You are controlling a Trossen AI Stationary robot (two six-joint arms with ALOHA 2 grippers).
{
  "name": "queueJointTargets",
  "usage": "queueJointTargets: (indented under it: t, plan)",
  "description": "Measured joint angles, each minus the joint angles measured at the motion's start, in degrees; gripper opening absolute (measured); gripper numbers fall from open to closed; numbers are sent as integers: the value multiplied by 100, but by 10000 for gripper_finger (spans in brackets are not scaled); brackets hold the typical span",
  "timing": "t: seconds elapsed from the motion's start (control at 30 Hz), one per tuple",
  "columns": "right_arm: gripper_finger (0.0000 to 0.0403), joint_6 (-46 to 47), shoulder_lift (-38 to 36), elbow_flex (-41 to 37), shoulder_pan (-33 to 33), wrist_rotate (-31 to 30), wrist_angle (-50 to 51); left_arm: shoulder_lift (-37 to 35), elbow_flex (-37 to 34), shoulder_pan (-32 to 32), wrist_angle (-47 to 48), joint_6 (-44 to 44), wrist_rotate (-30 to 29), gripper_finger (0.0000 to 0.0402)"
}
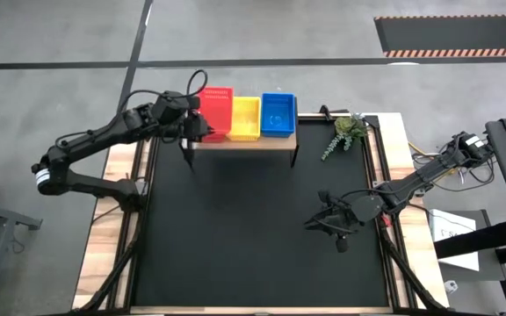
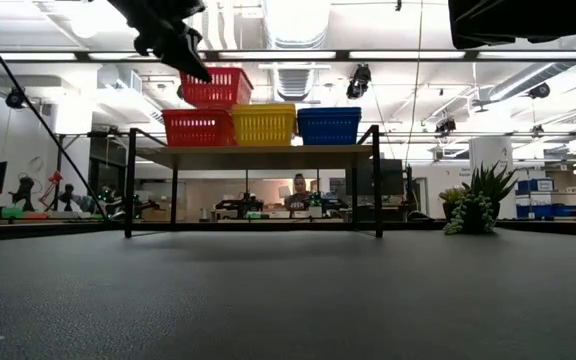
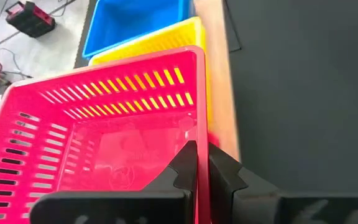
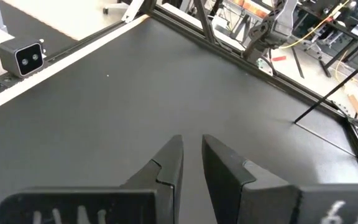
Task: Stack baskets on shelf by color
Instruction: Stack the red bin on top of the red bin on the shelf
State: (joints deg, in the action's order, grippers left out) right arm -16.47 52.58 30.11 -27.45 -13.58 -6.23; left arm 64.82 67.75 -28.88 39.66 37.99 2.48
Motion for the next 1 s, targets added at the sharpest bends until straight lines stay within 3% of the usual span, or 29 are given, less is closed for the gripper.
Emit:
queueJointTargets:
  t: [0.33,1.0]
  plan:
    - [52,-25,0,0,-1,0,-38,315,-39,-532,46,184,106,0]
    - [52,-109,0,0,-1,0,-165,364,-18,-558,171,-10,51,0]
